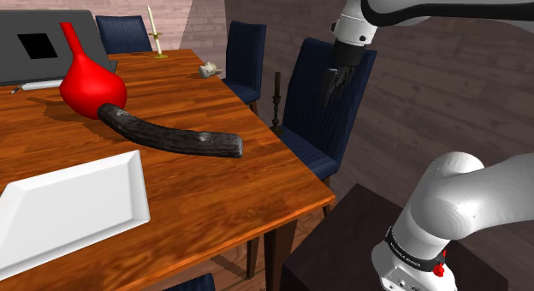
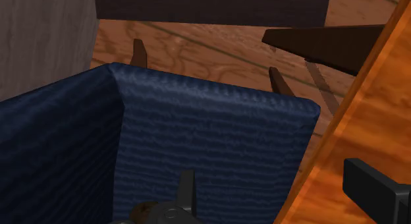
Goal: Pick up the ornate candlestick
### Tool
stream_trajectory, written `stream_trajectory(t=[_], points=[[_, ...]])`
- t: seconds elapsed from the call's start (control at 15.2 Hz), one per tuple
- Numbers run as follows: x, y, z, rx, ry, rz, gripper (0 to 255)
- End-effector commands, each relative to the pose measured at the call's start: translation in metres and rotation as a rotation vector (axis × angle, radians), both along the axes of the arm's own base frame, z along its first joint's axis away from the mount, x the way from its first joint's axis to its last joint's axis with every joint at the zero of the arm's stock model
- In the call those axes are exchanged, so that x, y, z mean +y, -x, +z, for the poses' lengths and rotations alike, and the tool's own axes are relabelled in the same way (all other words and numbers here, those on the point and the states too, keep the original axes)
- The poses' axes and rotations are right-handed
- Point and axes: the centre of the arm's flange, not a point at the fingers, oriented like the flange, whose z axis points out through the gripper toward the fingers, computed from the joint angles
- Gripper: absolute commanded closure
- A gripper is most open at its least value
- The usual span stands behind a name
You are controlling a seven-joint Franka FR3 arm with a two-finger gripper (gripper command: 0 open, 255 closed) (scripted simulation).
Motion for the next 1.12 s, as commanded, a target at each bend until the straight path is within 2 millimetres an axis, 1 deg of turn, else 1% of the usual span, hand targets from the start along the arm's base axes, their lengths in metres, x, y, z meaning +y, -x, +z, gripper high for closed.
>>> stream_trajectory(t=[0.0, 0.53, 1.06], points=[[0.0, 0.0, 0.0, 0.0, 0.0, 0.0, 0], [-0.031, -0.076, -0.045, -0.084, 0.048, 0.017, 0], [-0.063, -0.156, -0.082, -0.169, 0.096, 0.035, 0]])
